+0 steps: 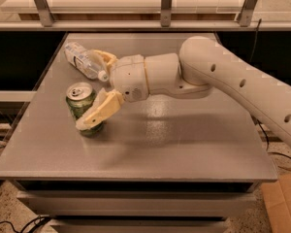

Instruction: Place green can upright

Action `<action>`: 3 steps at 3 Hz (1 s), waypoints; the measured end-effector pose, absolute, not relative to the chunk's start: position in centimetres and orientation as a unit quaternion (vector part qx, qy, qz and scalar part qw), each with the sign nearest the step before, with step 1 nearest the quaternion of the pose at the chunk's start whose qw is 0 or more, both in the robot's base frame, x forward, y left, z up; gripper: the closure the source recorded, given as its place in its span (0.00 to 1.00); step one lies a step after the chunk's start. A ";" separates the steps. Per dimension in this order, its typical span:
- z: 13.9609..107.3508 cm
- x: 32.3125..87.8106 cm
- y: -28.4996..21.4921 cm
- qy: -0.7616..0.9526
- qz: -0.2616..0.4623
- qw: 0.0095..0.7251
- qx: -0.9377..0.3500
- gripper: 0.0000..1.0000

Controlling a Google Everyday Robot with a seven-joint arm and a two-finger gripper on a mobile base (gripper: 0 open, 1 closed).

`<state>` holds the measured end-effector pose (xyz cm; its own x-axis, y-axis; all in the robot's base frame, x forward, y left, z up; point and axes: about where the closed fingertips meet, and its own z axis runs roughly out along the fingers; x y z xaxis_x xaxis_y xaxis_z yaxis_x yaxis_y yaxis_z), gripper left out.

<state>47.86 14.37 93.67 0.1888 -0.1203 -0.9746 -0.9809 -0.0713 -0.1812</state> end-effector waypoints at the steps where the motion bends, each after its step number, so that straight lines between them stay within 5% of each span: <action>1: 94.1 48.7 13.3 0.467 0.427 0.491 -0.598 0.00; 3: 95.0 50.4 10.9 0.475 0.413 0.489 -0.604 0.00</action>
Offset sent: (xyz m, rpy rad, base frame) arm 0.0304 -0.0390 0.0130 -0.0500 -0.0222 -0.0174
